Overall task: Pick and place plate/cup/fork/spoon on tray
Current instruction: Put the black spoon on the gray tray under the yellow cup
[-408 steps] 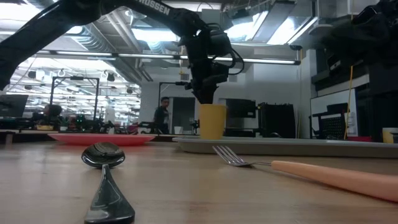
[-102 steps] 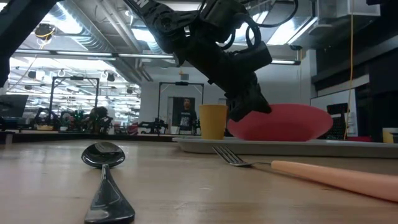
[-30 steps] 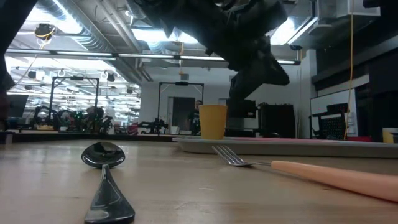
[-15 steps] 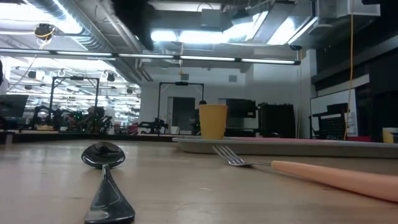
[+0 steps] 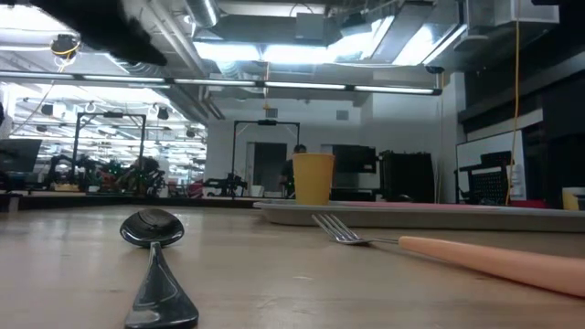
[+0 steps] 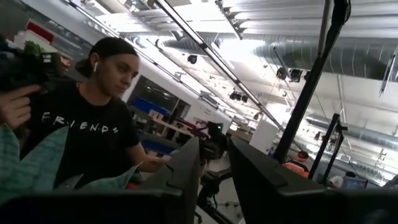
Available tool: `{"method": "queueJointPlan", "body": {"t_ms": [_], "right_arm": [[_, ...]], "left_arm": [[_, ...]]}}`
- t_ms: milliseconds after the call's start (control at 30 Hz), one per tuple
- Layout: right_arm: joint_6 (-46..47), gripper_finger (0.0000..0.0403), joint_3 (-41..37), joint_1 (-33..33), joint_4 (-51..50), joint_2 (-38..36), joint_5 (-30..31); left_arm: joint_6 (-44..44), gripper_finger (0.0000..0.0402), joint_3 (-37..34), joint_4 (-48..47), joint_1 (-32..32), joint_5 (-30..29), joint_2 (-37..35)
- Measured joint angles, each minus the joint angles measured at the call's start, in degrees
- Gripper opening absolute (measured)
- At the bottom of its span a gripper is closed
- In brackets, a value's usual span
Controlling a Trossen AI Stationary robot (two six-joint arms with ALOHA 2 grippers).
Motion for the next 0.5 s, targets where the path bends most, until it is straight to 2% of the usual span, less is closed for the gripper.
{"method": "queueJointPlan", "body": {"t_ms": [100, 300, 433, 500], "right_arm": [[-0.19, 0.0094, 0.0, -0.01, 0.1, 0.01, 0.0], [-0.03, 0.0094, 0.0, 0.01, -0.59, 0.01, 3.11], [-0.15, 0.0094, 0.0, 0.0, -1.24, 0.01, 6.22], [0.13, 0.0094, 0.0, -0.01, -1.35, 0.02, 7.85]], "left_arm": [[1.54, 0.0041, -6.78, 7.73, 1.85, -0.13, -9.62], [0.69, 0.0041, -15.09, 10.13, 6.35, 2.9, -26.79], [-0.23, 0.0041, -18.34, 10.56, 8.08, 3.04, -34.37], [-1.45, 0.0041, -19.29, 11.11, 8.56, 3.17, -34.2]]}}
